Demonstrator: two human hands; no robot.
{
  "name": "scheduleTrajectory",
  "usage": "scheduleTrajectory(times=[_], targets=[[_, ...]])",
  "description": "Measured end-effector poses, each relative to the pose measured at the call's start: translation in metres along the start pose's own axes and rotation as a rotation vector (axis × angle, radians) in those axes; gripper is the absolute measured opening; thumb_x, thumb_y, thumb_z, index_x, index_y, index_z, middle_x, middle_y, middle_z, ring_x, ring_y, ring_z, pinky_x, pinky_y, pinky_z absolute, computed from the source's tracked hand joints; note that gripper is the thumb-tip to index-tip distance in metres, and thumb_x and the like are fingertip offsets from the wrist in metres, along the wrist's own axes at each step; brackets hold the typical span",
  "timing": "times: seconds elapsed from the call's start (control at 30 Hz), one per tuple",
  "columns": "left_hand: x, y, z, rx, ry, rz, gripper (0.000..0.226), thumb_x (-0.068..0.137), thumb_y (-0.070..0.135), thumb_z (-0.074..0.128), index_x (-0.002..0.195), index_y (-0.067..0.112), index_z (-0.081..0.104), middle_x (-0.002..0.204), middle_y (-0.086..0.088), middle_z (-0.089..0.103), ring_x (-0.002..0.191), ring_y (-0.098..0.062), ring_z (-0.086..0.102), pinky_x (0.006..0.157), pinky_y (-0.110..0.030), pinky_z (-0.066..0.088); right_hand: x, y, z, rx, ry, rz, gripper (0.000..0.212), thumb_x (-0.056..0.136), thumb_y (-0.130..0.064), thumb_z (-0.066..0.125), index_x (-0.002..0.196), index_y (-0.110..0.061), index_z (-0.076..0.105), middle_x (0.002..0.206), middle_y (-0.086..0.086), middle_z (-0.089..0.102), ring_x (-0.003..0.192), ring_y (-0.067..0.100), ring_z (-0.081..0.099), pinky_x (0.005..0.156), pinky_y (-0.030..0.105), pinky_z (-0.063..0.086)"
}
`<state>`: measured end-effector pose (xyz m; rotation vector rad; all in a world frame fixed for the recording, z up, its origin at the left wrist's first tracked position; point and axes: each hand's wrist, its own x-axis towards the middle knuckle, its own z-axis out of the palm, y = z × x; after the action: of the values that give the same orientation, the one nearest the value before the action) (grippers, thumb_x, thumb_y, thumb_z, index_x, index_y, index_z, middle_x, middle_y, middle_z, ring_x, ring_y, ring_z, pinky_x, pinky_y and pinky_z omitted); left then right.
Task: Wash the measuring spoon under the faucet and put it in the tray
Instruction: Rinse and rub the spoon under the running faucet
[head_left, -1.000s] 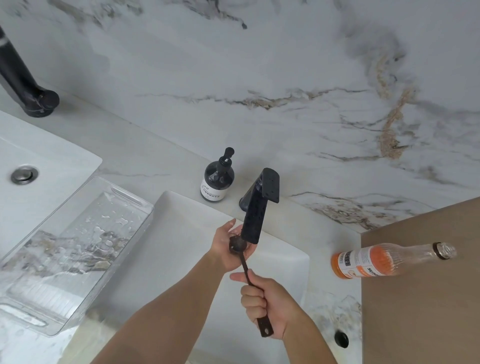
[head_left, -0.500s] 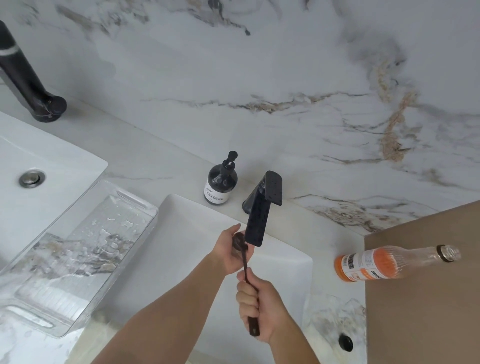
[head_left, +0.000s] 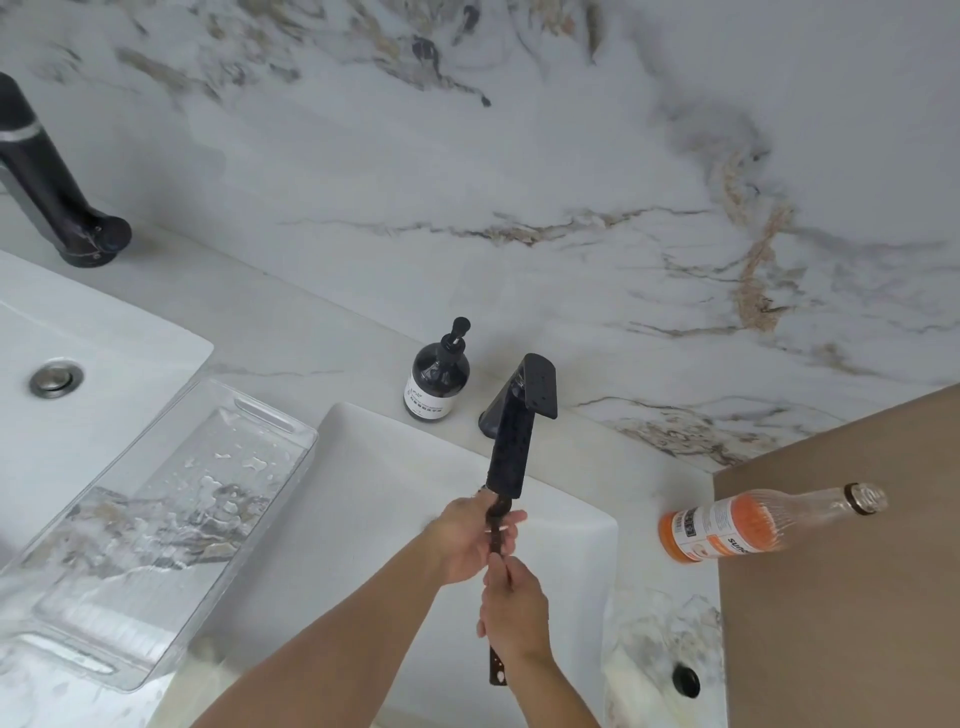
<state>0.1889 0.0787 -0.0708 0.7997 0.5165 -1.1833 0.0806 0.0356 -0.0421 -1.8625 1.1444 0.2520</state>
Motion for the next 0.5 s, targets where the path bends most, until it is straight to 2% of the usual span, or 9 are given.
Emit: scheduleTrajectory(times=[0.1,0.17,0.2,0.27,0.33,0.37,0.4,0.47,0.5], targets=[[-0.003,-0.002,-0.001,0.034,0.004,0.018,0.018,0.106,0.013,0.037,0.108,0.0,0.051,0.082,-0.012,0.068,0.048,-0.012,0.041,0.045,-0.022,0.037,0.0,-0.013,-0.012,-0.213,-0.014,-0.123,0.024,0.099,-0.022,0.047,0.079,-0.013,0.056,0.072,0.0,0.061,0.063,0.018,0.058,0.063,0.03,0.043],[-0.003,0.005,-0.006,0.017,0.009,0.046,0.017,0.107,0.01,0.035,0.1,0.003,0.049,0.079,-0.011,0.067,0.04,-0.009,0.034,0.039,-0.019,0.029,0.002,-0.035,-0.032,-0.212,0.179,-0.311,0.011,0.095,-0.011,0.054,0.088,-0.013,0.062,0.086,0.0,0.066,0.079,0.02,0.059,0.066,0.021,0.037],[-0.002,0.008,-0.009,0.023,0.011,0.059,0.016,0.106,0.009,0.035,0.1,0.003,0.049,0.08,-0.012,0.067,0.039,-0.008,0.033,0.038,-0.019,0.028,0.003,-0.051,-0.045,-0.16,0.265,-0.415,0.012,0.092,-0.005,0.054,0.097,-0.012,0.064,0.097,0.003,0.067,0.085,0.02,0.061,0.067,0.016,0.038],[-0.002,0.012,-0.012,0.035,-0.006,0.067,0.013,0.106,0.007,0.035,0.102,0.005,0.048,0.086,-0.014,0.067,0.04,-0.008,0.033,0.037,-0.019,0.028,0.005,-0.087,-0.066,-0.165,0.306,-0.597,0.03,0.09,-0.003,0.054,0.118,-0.009,0.06,0.125,0.006,0.059,0.106,0.02,0.059,0.078,0.01,0.042],[-0.004,0.012,-0.015,0.026,-0.046,0.051,0.013,0.105,0.006,0.035,0.103,0.005,0.049,0.09,-0.014,0.069,0.044,-0.01,0.034,0.038,-0.019,0.029,0.004,-0.114,-0.076,-0.35,0.226,-0.712,0.036,0.09,-0.005,0.051,0.126,-0.008,0.055,0.15,0.004,0.038,0.135,0.019,0.04,0.101,0.019,0.036],[-0.005,0.012,-0.015,0.033,-0.072,0.034,0.015,0.104,0.006,0.035,0.106,0.005,0.05,0.09,-0.013,0.07,0.046,-0.011,0.035,0.039,-0.02,0.029,0.002,-0.121,-0.078,-0.443,0.207,-0.733,0.034,0.091,-0.005,0.05,0.124,-0.007,0.055,0.156,0.001,0.032,0.14,0.018,0.034,0.104,0.018,0.029],[-0.007,0.012,-0.014,0.046,-0.091,0.015,0.017,0.103,0.005,0.036,0.11,0.005,0.051,0.092,-0.013,0.07,0.049,-0.012,0.036,0.04,-0.021,0.03,0.0,-0.125,-0.078,-0.48,0.236,-0.735,0.031,0.09,-0.005,0.049,0.12,-0.008,0.057,0.156,0.0,0.034,0.138,0.018,0.038,0.099,0.015,0.027],[-0.01,0.015,-0.014,0.073,-0.115,-0.004,0.024,0.098,-0.001,0.037,0.116,0.002,0.053,0.099,-0.014,0.064,0.052,-0.013,0.04,0.043,-0.022,0.034,-0.007,-0.127,-0.08,-0.436,0.35,-0.748,0.026,0.09,-0.003,0.048,0.113,-0.009,0.058,0.147,0.002,0.048,0.126,0.019,0.049,0.089,0.012,0.028],[-0.012,0.016,-0.015,0.082,-0.132,-0.001,0.026,0.095,-0.005,0.037,0.115,0.0,0.052,0.098,-0.015,0.059,0.054,-0.014,0.042,0.044,-0.023,0.035,-0.009,-0.127,-0.081,-0.418,0.351,-0.752,0.032,0.09,-0.002,0.046,0.119,-0.01,0.057,0.145,0.002,0.05,0.127,0.019,0.049,0.091,0.013,0.029]])
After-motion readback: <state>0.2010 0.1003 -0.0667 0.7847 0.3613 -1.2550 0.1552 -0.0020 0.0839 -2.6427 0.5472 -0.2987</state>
